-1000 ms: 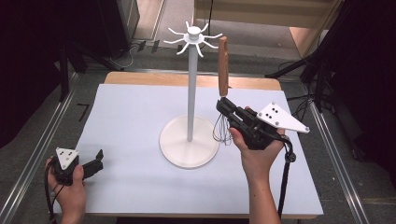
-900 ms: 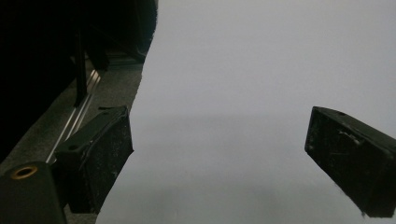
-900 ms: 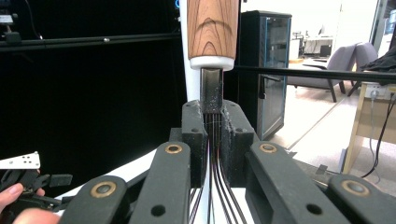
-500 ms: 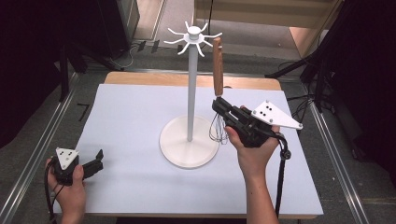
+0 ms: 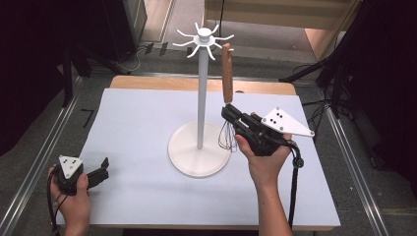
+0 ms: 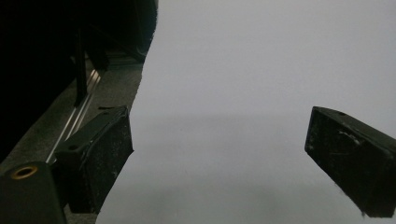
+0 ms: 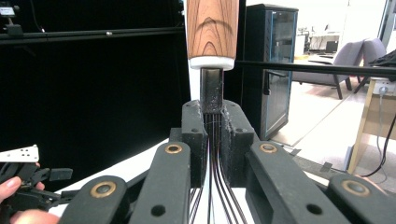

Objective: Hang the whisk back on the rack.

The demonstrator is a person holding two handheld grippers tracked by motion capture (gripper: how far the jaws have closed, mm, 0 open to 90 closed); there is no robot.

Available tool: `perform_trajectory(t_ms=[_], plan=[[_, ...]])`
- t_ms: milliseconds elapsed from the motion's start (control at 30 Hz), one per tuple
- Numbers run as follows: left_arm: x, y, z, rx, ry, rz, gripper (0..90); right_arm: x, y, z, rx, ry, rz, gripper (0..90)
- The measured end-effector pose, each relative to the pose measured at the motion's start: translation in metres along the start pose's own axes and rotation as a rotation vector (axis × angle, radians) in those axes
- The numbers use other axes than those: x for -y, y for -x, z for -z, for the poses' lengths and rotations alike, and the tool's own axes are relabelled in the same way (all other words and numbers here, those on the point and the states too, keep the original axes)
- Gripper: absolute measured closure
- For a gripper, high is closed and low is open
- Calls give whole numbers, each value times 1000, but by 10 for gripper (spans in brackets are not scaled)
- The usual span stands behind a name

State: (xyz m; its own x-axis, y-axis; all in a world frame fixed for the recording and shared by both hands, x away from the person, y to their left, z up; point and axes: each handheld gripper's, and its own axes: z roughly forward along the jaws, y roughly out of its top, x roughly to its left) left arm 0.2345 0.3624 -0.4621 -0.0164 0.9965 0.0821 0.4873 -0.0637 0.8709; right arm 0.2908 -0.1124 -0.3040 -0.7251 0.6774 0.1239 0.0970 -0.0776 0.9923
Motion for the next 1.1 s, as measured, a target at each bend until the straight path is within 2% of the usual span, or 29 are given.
perform_trajectory(t_ms=[233,533,633,667,700,733,800,867,967,1000,1033,1100], plan=[[0,0,0,0,0,1,80,0,0,-2,6,-13,-1,825],[0,0,0,-2,-2,-1,80,0,0,3,22,-33,7,705],[0,1,0,-4,-4,-4,80,0,0,7,34,-39,11,606],[0,1,0,-4,-4,-4,80,0,0,7,34,-39,11,606],[0,1,-1,-5,-4,-12,80,1,0,11,45,-50,14,522],[0,1,-1,-6,-7,-16,80,2,1,13,45,-55,15,482],[0,1,-1,-5,-7,-17,80,5,3,18,24,-75,-4,423],[0,1,0,-5,-7,-10,80,7,6,22,25,-92,-15,358],[0,1,0,-6,-7,-8,80,11,12,30,50,-100,-29,257],[0,1,0,-6,-7,-8,80,11,12,30,50,-100,-29,257],[0,1,-1,-5,-6,-10,80,12,15,34,73,-102,-38,188],[0,1,-1,-6,-4,-10,80,14,17,37,99,-104,-34,179]])
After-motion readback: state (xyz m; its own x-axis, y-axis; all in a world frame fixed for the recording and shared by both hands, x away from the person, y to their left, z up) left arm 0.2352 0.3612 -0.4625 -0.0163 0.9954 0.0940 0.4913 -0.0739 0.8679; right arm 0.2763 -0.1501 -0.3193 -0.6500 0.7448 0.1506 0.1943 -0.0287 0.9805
